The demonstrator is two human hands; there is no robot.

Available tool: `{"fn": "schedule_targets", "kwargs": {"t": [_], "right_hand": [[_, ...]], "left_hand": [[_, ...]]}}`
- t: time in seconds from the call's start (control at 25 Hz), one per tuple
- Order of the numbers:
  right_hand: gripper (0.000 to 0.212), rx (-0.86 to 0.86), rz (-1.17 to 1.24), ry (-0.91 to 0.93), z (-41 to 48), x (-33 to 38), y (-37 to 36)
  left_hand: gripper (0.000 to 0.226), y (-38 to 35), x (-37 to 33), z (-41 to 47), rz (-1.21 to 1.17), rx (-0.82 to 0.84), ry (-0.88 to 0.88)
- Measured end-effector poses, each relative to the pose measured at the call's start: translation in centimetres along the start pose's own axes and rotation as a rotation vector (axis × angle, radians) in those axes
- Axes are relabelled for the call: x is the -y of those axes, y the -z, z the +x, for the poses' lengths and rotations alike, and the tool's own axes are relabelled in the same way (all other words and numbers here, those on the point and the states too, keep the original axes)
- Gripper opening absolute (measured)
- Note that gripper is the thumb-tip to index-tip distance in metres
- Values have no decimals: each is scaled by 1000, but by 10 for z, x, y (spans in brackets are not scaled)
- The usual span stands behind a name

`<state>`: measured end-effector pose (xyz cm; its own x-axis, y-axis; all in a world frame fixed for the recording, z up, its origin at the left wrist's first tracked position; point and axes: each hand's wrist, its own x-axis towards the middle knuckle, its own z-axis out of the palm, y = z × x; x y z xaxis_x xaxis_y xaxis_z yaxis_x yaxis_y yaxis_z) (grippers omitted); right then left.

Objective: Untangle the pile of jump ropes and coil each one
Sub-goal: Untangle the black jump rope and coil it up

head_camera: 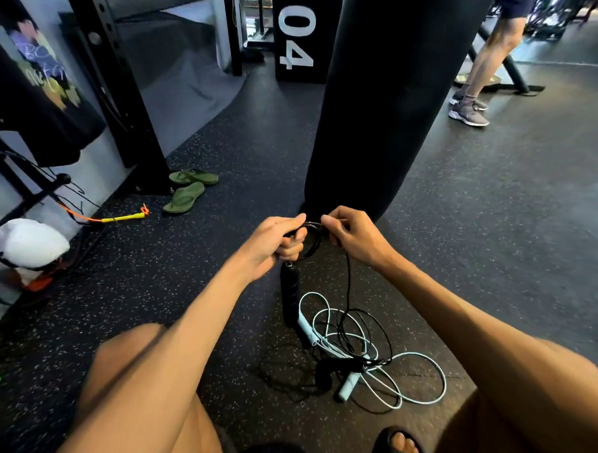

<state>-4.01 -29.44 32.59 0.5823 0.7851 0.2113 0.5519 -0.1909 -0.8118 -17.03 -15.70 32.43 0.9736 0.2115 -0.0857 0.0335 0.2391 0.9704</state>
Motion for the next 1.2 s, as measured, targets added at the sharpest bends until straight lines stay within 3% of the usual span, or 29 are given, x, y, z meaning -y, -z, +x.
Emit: {"fn": "schedule_targets", "kwargs": {"t": [0.12, 0.28, 0.48, 0.56, 0.76, 1.04, 1.2], "right_hand": [[36, 118, 127, -145, -9, -1, -7], [42, 405, 195, -374, -24, -12, -19], [25, 593, 120, -389, -41, -9, -29], [21, 559, 94, -310, -38, -11, -34], [16, 451, 0, -78, -28, -3, -31], [23, 190, -228, 224, -15, 14, -14], [21, 99, -319, 329, -6, 7, -5]], "left_hand": [[39, 2, -3, 0, -229, -40, -56], [35, 9, -8, 4, -537, -154, -147], [31, 13, -6, 7, -588, -344, -257], [29, 14, -3, 8, -438, -438, -308], [26, 14, 1, 8, 237, -599, -393], [25, 19, 3, 5, 790, -418, -234], [38, 12, 5, 6, 701, -188, -20]]}}
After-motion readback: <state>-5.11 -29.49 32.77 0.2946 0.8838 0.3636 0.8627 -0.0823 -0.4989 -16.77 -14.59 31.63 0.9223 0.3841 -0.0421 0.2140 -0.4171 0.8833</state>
